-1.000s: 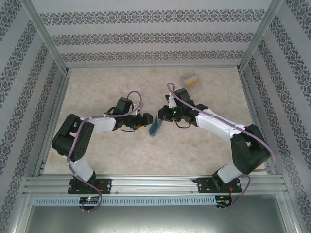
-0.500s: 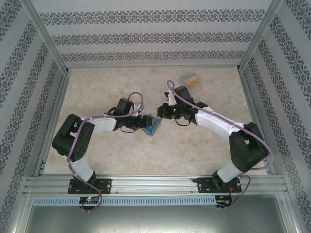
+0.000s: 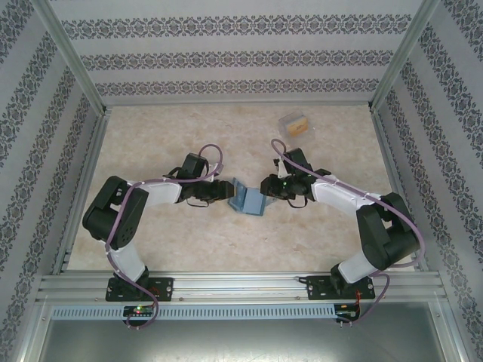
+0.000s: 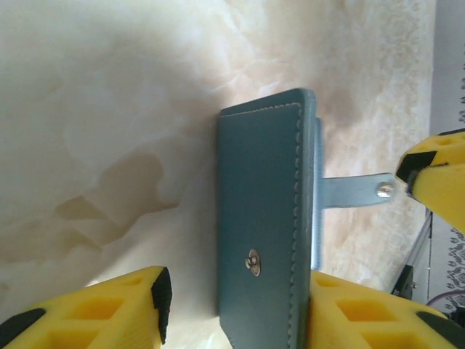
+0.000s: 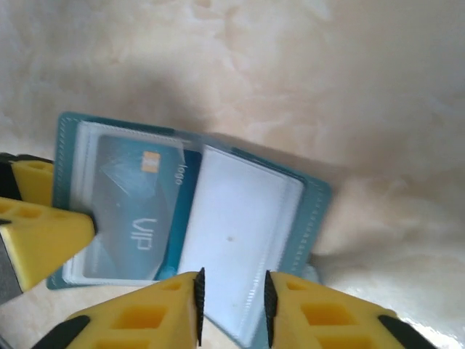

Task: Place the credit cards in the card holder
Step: Open the card holder at the center of the table.

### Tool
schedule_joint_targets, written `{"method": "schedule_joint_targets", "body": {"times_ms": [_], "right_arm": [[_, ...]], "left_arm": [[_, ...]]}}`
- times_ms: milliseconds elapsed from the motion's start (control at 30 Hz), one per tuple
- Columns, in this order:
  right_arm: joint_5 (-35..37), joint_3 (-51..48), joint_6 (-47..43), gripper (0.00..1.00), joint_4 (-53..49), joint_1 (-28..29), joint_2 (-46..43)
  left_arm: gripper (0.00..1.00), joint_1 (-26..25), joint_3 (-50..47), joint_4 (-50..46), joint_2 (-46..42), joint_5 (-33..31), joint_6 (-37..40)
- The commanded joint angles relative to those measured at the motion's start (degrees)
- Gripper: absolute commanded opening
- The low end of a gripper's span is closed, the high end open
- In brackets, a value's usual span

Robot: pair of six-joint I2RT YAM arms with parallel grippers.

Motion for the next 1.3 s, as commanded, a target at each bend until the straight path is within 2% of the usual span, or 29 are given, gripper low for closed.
{"method": "schedule_joint_targets", "body": {"times_ms": [0, 133, 267, 500, 667, 867, 1100, 1267], "right_arm": [[2.52, -0.19, 0.52, 0.36, -2.24, -0.32, -3.13], [3.33, 0.49, 2.07, 0.42, -4.68, -0.32, -4.94], [2.56, 1.13, 6.05, 0.42, -6.15, 0.01, -6.23], [8.59, 2.62, 13.53, 0.47, -3.96, 8.81, -6.17], [10.53, 1.75, 19.26, 0.47, -1.86, 9.37, -2.79], [8.32, 1.94, 22.02, 0.41, -1.25, 9.22, 2.69], [9.38, 0.95, 21.1, 0.33, -0.38, 7.79, 6.68], [9.04, 1.54, 19.18, 0.32, -0.26, 7.29, 9.24]], "left_arm": [[0.48, -0.98, 1.52, -2.75, 1.46, -1.73, 1.01], [0.48, -1.43, 1.93, -3.1, 1.75, -2.1, 0.93], [0.48, -1.51, 2.28, -3.71, 2.02, -2.71, 0.84], [0.48, -1.57, 1.2, -0.34, 2.06, -0.45, -1.93], [0.48, -1.57, 0.29, 2.3, 2.01, 0.56, -3.91], [0.48, -1.5, -0.6, 4.51, 2.37, 1.43, -5.41], [0.48, -1.33, -2.36, 8.42, 1.43, 2.59, -7.72], [0.49, -1.31, -2.5, 9.62, 0.88, 4.07, -7.25]]}}
